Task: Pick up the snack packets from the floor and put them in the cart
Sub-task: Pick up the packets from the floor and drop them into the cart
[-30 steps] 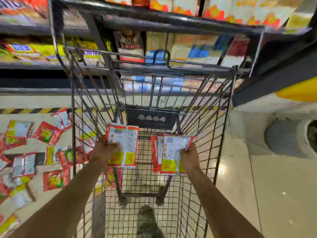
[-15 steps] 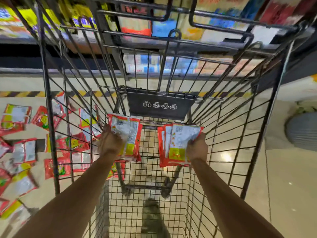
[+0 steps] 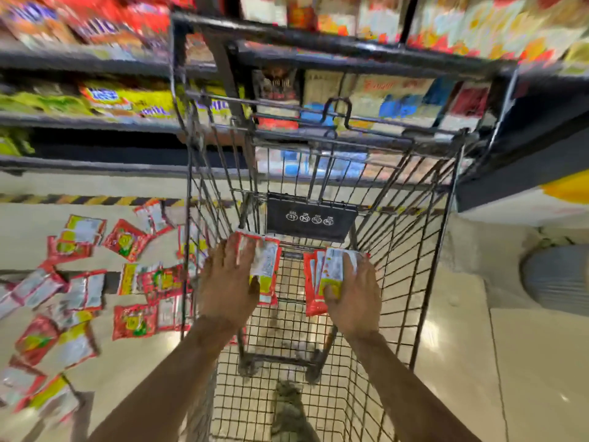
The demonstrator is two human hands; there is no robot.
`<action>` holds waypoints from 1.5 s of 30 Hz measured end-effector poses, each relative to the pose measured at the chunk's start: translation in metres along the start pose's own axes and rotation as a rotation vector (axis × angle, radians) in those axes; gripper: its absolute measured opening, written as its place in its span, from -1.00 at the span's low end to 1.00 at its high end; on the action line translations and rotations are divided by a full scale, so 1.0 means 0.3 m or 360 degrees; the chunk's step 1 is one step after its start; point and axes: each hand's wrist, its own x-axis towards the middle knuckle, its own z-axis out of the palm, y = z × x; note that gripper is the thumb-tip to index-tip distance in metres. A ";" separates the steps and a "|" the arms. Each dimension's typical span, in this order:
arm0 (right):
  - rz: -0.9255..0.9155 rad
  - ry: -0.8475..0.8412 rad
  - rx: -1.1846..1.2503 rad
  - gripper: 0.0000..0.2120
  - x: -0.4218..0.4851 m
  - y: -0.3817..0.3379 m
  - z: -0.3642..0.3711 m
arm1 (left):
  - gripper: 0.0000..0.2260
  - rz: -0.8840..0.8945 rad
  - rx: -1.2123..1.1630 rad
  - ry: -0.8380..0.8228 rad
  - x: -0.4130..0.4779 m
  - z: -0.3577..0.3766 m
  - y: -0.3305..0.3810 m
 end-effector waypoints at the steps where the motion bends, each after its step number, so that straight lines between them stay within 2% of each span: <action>1: -0.0064 -0.0009 0.0066 -0.29 -0.031 -0.031 -0.045 | -0.25 0.0064 0.0026 0.0051 -0.044 -0.057 -0.014; 4: -0.0291 0.0037 0.0081 -0.25 -0.136 -0.133 -0.161 | -0.32 0.0137 0.0110 0.0181 -0.185 -0.201 -0.085; 8: -0.0551 0.0067 -0.0033 -0.19 -0.301 -0.316 -0.316 | -0.34 0.0073 0.0083 0.0354 -0.405 -0.349 -0.223; 10: -0.0683 0.0038 -0.0098 -0.18 -0.385 -0.409 -0.357 | -0.34 0.0020 0.0117 0.0400 -0.532 -0.405 -0.321; 16: -0.0947 0.0171 -0.0186 -0.12 -0.700 -0.731 -0.368 | -0.29 -0.0291 0.0105 0.0430 -0.968 -0.502 -0.667; 24: -0.1335 0.0209 -0.0371 -0.14 -1.291 -1.169 -0.197 | -0.27 -0.0760 0.0019 0.0509 -1.737 -0.495 -1.124; 33: -0.1720 -0.0085 -0.0437 -0.04 -1.826 -1.494 0.098 | -0.24 -0.1329 -0.0079 0.0479 -2.474 -0.291 -1.451; 38: -0.1835 -0.0217 -0.0568 -0.05 -1.904 -1.602 0.263 | -0.25 -0.1539 -0.0148 0.0348 -2.605 -0.189 -1.550; 45: -0.1816 -0.0399 -0.0564 -0.05 -1.822 -1.728 0.485 | -0.24 -0.1542 -0.0256 0.0142 -2.466 -0.098 -1.711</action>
